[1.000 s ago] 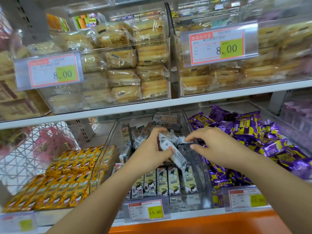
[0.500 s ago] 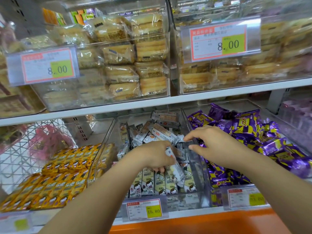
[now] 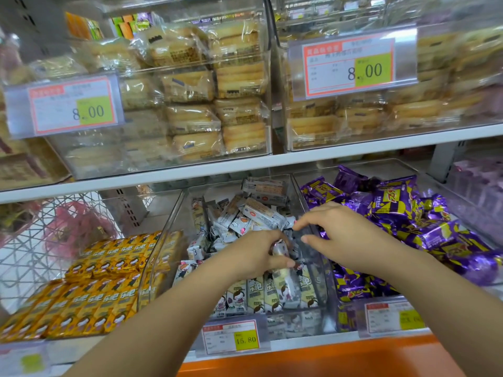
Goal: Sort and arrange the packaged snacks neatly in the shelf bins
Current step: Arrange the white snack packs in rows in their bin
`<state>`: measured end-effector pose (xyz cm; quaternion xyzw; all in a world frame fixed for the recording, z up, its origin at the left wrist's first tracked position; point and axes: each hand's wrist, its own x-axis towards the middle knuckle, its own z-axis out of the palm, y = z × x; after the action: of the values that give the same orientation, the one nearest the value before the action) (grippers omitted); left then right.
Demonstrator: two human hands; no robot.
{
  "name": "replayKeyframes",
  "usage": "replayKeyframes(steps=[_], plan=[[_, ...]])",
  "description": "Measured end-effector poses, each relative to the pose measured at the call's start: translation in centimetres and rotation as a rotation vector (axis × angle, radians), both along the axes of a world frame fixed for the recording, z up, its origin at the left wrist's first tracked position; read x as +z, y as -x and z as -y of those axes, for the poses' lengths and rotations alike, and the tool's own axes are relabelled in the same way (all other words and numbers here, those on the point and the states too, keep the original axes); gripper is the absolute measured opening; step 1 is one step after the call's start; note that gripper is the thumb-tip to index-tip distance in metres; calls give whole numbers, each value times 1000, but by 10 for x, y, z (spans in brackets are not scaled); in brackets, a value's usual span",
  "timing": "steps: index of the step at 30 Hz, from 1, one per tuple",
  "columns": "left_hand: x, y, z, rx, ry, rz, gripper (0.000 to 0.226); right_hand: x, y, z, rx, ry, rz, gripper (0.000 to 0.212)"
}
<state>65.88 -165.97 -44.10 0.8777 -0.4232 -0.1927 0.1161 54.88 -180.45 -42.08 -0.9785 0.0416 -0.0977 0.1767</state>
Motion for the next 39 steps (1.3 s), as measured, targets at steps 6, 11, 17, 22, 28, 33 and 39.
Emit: replayKeyframes(steps=[6, 11, 17, 22, 28, 33, 39], plan=[[-1, -2, 3, 17, -56, 13, 48, 0, 1, 1, 3, -10, -2, 26], [0, 0, 18, 8, -157, 88, 50, 0, 2, 0, 1, -11, 3, 25], [10, -14, 19, -13, -222, 39, 56, 0, 3, 0, 5, -8, -9, 26], [3, -8, 28, -12, -228, 116, 59, 0, 2, 1, 5, -3, -11, 27], [-6, -12, 11, -33, -36, 103, 52, -1, 2, -1, 4, 10, -3, 27], [-4, -20, -5, -124, -63, -2, 59, 0, 2, 0, 13, 14, -3, 26], [4, -22, -14, -118, 24, -270, 53, 0, 0, 0, 11, 27, -6, 28]])
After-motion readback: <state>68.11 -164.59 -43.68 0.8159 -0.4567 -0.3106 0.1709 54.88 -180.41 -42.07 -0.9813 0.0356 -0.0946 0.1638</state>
